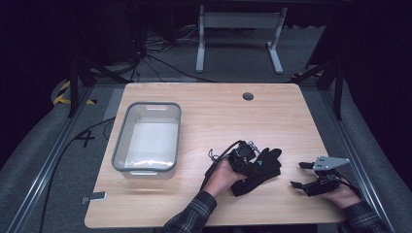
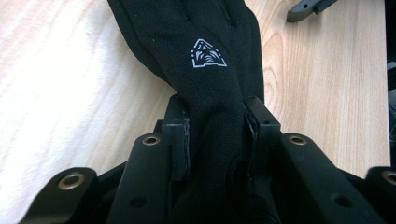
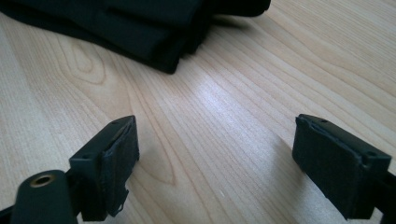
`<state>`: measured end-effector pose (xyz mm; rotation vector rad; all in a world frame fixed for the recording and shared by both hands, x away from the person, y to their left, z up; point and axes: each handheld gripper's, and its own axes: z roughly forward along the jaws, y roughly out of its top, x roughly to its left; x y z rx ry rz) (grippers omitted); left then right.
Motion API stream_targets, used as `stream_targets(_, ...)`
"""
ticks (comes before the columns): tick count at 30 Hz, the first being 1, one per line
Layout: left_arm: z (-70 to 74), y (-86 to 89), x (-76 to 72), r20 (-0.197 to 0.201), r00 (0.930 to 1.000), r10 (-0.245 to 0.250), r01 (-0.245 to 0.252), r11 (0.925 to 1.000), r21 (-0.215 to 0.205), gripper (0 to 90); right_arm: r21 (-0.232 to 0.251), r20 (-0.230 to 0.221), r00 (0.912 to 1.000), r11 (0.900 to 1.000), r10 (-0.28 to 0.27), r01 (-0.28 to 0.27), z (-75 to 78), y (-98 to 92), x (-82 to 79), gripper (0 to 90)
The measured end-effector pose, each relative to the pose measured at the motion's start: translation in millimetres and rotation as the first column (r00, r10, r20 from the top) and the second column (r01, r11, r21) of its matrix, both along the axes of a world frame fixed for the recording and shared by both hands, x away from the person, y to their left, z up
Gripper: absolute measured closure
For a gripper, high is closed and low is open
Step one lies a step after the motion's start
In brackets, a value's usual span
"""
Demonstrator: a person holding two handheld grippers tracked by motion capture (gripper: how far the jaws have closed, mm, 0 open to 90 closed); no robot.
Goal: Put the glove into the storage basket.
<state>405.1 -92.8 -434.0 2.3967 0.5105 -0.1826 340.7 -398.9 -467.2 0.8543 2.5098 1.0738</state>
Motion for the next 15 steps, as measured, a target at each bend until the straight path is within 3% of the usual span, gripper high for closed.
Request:
stream_targets(7,21.2,11.1,1.4,0.044,0.9988,0.021,-0.021,0.9998,-0.001,67.5,0.000,0.000,1.0000,1.000,0.001,-0.001,0.0,-0.1,0.0,15.1)
stream_targets(15,44.6,34.4,6.8,0.072,0.9938,0.085,-0.084,0.9963,-0.021,67.2,-0.019,-0.011,0.9999,1.000,0.004,-0.004,-0.8,1.3,1.1,5.0)
